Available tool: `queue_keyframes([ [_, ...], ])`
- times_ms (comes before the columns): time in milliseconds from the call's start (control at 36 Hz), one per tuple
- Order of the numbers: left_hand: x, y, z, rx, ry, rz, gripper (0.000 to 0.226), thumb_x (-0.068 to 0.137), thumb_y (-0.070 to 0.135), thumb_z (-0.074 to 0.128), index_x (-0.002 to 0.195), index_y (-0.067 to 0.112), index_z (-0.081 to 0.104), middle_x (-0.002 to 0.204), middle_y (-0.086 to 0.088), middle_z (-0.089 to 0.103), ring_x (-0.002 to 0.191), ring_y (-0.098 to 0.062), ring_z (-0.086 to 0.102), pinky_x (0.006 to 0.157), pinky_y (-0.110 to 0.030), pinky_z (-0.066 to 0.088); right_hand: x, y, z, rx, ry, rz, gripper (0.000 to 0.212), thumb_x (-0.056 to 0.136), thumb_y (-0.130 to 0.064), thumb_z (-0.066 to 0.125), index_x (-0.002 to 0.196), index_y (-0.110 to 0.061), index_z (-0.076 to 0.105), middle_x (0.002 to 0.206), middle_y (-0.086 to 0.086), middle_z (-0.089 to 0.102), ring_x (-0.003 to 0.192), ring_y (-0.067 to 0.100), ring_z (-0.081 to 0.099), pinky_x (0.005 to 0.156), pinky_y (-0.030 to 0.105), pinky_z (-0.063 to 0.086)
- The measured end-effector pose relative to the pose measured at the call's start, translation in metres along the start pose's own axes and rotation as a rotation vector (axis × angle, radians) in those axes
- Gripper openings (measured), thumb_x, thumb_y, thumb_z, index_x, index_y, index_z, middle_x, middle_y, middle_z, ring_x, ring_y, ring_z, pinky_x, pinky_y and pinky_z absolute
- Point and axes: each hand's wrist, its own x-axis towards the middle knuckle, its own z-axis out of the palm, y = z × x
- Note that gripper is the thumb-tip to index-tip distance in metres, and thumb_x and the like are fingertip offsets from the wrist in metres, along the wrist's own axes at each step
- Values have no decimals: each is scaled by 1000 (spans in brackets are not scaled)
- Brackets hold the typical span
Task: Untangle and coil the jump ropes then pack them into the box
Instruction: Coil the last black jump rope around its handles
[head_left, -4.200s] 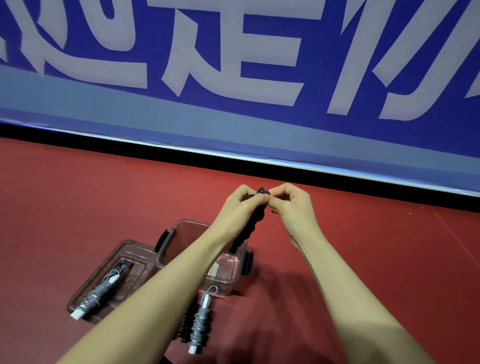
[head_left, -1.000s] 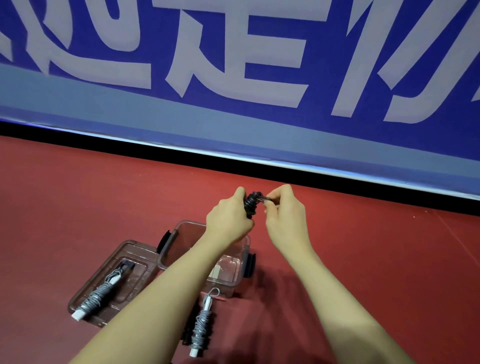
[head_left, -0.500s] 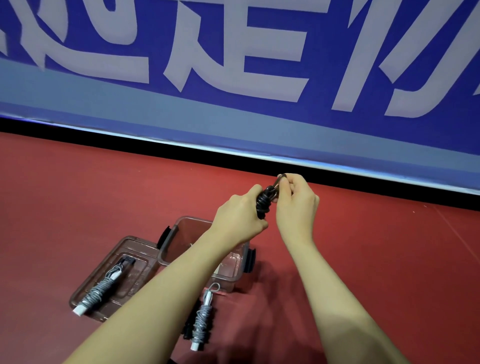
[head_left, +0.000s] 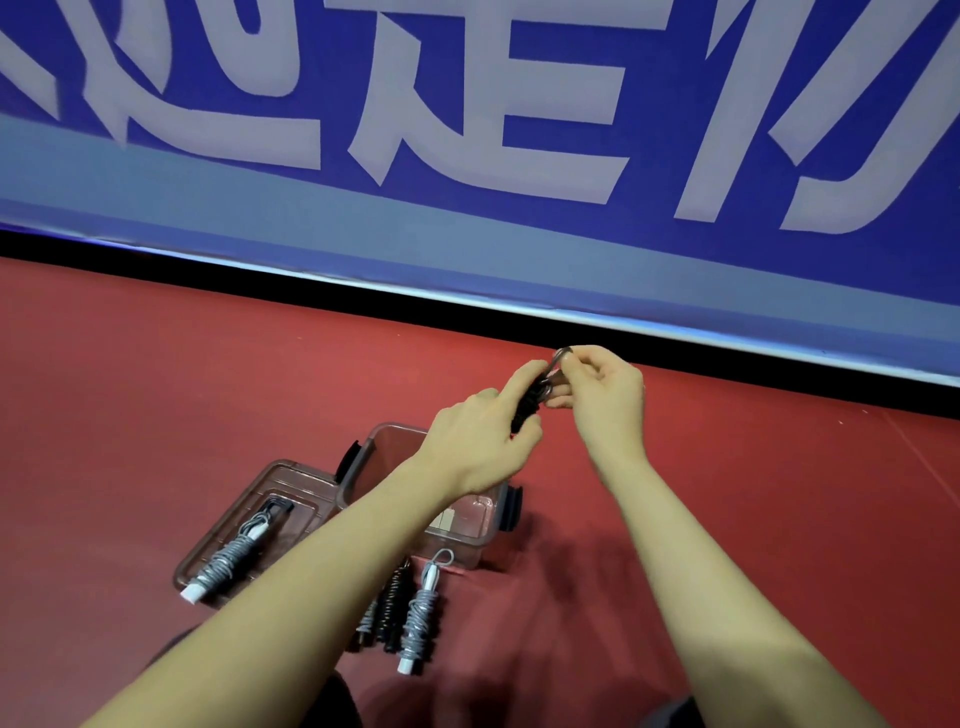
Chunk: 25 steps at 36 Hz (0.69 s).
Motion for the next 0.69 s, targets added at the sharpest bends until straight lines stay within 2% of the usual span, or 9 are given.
queue_keyframes([
  [83,-8,-3,-9,-79,-44,-52,49,97,34,31,141,49,14,105,-7,59,97,-31,55,80,-39,41,-5,-6,-2,1,-75,36,23,91,-2,53,74,-14,64,67,10,65,60,23,63,60,29,54],
  [139,-16,-1,-16,-138,-45,-75,47,97,34,33,139,50,17,103,-7,59,95,-30,56,82,-41,44,-11,-13,-1,24,-119,66,19,91,-2,54,77,-10,64,69,9,65,60,20,63,59,25,54],
  [278,-36,3,-32,-323,45,-151,41,97,33,39,131,51,26,92,-1,66,73,-20,62,78,-42,51,-26,-31,8,48,-305,70,13,93,-5,54,87,-10,65,77,3,66,69,12,64,62,22,54],
  [333,-45,-2,-33,-359,81,-188,40,97,33,40,131,48,29,92,0,67,73,-19,62,78,-40,51,-31,-31,14,67,-367,92,11,95,-7,53,96,-10,63,81,0,66,70,10,63,62,22,53],
  [417,-55,-17,-29,-380,139,-255,40,95,32,42,129,49,31,91,-1,67,74,-21,62,78,-39,51,-39,-20,28,50,-369,148,15,97,-8,49,107,-9,60,82,1,66,67,11,61,55,19,50],
  [500,-64,-39,-19,-367,137,-341,41,94,32,44,130,47,32,94,0,67,77,-20,62,77,-36,49,-49,5,45,-67,-349,229,12,97,-11,48,97,-11,59,77,4,66,60,13,58,49,19,46],
  [583,-74,-67,2,-367,99,-422,41,93,32,46,131,44,33,92,1,67,75,-18,62,76,-35,50,-58,43,68,-199,-360,313,15,95,-11,48,86,-13,60,69,3,65,53,14,56,47,21,43],
  [639,-80,-85,19,-348,102,-466,42,94,31,47,133,40,34,98,2,66,77,-17,61,75,-31,47,-67,72,79,-268,-356,364,19,92,-10,49,78,-14,60,62,2,63,47,13,53,42,19,40],
  [694,-87,-104,40,-335,109,-506,43,94,31,48,134,37,34,101,-1,65,77,-17,60,71,-29,44,-75,102,87,-352,-343,385,23,91,-12,51,70,-12,61,57,2,62,44,13,51,44,21,42],
])
